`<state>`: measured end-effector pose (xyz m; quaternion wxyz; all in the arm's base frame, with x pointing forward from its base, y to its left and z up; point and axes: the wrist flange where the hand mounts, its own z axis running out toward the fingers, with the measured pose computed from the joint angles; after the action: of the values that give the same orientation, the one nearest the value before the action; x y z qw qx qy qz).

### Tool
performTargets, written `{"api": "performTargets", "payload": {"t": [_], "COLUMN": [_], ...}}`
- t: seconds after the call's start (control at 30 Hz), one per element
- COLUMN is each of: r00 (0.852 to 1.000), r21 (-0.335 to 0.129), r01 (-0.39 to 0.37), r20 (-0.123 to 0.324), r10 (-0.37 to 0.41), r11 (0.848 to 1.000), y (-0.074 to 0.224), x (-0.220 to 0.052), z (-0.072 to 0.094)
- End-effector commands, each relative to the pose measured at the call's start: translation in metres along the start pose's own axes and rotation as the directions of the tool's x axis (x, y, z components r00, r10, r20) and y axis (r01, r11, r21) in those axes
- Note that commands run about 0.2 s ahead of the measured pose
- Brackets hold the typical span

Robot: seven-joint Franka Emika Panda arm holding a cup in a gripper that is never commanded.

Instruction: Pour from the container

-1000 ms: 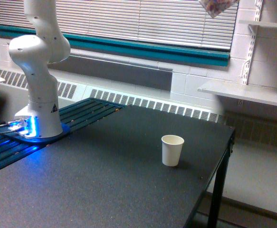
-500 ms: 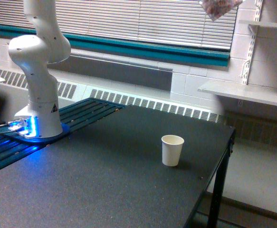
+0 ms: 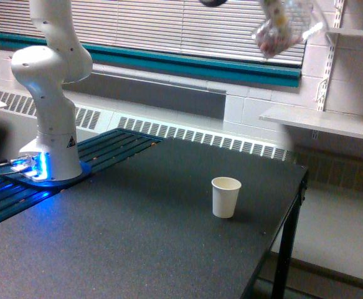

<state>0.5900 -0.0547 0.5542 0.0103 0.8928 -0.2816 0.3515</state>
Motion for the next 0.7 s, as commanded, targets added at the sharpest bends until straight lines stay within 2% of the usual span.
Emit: {"api": "performTargets", "payload": {"t": [0.03,0.37,0.7], "r00": [0.998,0.987,0.979], "r21": [0.007,0.007,-0.013], "r01": [0.055,0.128,0.162], "r20": [0.034,0.099,0.130], "r10": [-0.055,-0.128,-0.159], "r11": [0.998,0.992,0.987], "y": [-0.013,-0.013,0.007], "x": [-0.036,-0.088,-0.124], "z": [0.015,0.043,0.057]}}
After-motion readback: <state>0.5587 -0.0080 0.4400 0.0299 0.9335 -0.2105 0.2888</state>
